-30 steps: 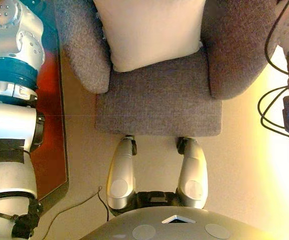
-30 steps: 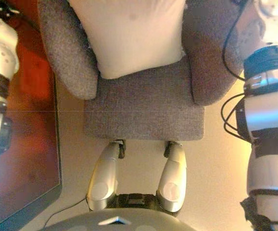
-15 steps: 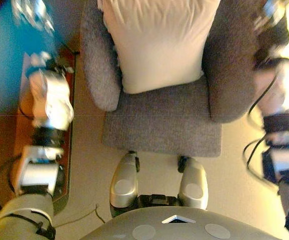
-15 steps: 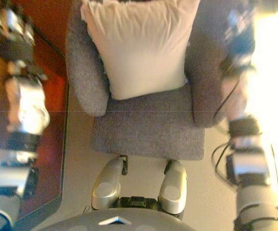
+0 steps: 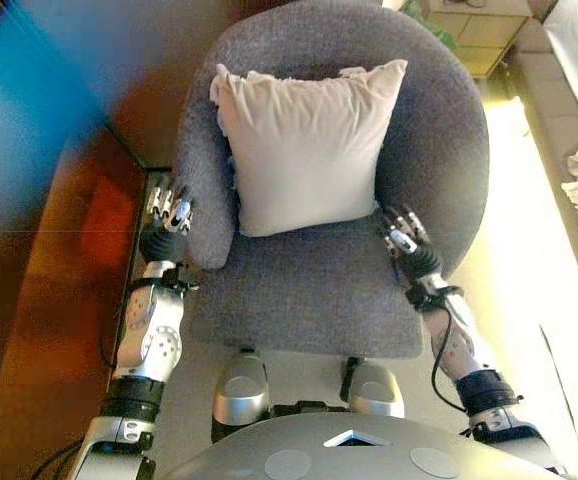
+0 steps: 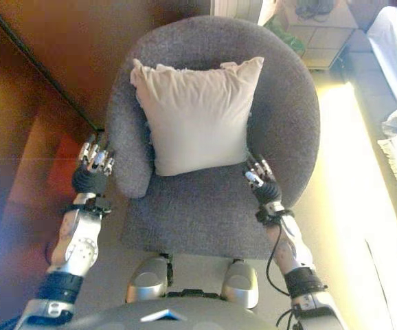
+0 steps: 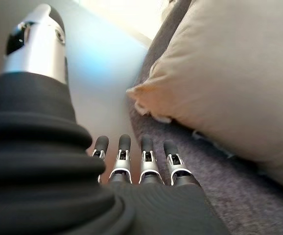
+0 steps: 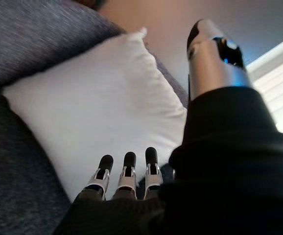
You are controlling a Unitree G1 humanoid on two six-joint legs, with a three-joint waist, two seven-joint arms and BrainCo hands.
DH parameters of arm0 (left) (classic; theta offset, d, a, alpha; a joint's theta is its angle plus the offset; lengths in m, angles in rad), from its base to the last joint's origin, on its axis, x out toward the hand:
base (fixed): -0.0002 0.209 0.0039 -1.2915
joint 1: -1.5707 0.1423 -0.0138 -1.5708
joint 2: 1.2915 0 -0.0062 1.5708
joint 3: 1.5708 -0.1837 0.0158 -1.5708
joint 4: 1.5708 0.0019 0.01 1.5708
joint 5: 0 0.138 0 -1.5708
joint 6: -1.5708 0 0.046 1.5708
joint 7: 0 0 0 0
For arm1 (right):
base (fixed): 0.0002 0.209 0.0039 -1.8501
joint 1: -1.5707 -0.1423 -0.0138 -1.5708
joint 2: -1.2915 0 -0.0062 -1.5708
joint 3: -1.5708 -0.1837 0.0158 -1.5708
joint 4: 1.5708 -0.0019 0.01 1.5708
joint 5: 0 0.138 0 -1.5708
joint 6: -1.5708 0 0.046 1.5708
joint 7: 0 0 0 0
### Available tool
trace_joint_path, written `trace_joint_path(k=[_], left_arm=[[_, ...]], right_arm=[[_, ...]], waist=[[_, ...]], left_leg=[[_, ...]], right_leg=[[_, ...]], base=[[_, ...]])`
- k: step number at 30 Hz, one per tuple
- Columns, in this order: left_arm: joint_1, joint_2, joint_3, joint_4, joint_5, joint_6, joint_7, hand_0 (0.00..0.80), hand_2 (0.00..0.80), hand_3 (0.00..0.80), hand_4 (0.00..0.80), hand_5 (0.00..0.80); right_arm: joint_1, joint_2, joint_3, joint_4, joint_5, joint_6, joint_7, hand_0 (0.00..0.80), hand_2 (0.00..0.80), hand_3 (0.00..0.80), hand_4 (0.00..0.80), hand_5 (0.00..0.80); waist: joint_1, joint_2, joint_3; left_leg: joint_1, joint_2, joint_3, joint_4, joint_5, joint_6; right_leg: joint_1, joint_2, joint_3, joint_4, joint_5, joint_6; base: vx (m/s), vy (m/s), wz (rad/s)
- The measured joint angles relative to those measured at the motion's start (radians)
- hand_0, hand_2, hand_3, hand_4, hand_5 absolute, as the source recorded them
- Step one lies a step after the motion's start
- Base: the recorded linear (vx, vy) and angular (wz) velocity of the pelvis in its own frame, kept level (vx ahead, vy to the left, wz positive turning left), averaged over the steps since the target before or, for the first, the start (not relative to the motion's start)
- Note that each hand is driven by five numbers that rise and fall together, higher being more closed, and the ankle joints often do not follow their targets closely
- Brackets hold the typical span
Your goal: Pick up the cushion and take it to the sofa
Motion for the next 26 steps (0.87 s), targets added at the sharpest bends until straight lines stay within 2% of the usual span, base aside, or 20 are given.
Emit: trace_joint_path(k=[7, 13, 26], left_arm=[[0.021, 0.003, -0.057, 0.004, 0.002, 0.009, -0.023, 0.000, 0.000, 0.000, 0.000, 0.000], [0.019, 0.004, -0.107, 0.004, 0.011, 0.009, -0.001, 0.000, 0.000, 0.000, 0.000, 0.000], [0.017, 0.002, -0.121, 0.004, 0.012, 0.009, 0.021, 0.000, 0.000, 0.000, 0.000, 0.000]], right_arm=[[0.035, 0.002, 0.043, 0.010, -0.012, -0.001, -0.042, 0.000, 0.000, 0.000, 0.000, 0.000], [0.032, 0.001, 0.053, 0.010, -0.012, -0.009, -0.068, 0.000, 0.000, 0.000, 0.000, 0.000], [0.013, -0.001, 0.088, 0.010, -0.030, -0.019, -0.092, 0.000, 0.000, 0.000, 0.000, 0.000]], waist=[[-0.002, 0.003, -0.006], [-0.003, 0.006, -0.008], [-0.001, 0.016, -0.005]], left_leg=[[-0.003, 0.003, 0.007, -0.036, 0.018, 0.007], [-0.007, 0.006, 0.018, -0.050, 0.029, -0.002], [0.000, 0.018, 0.022, -0.068, 0.038, -0.013]], right_leg=[[-0.004, 0.004, 0.002, -0.039, 0.022, -0.003], [-0.018, 0.012, 0.008, -0.051, 0.035, -0.005], [0.002, 0.034, 0.005, -0.105, 0.055, -0.011]], base=[[-0.106, 0.014, -0.03], [-0.050, 0.001, -0.06], [-0.008, -0.005, -0.01]])
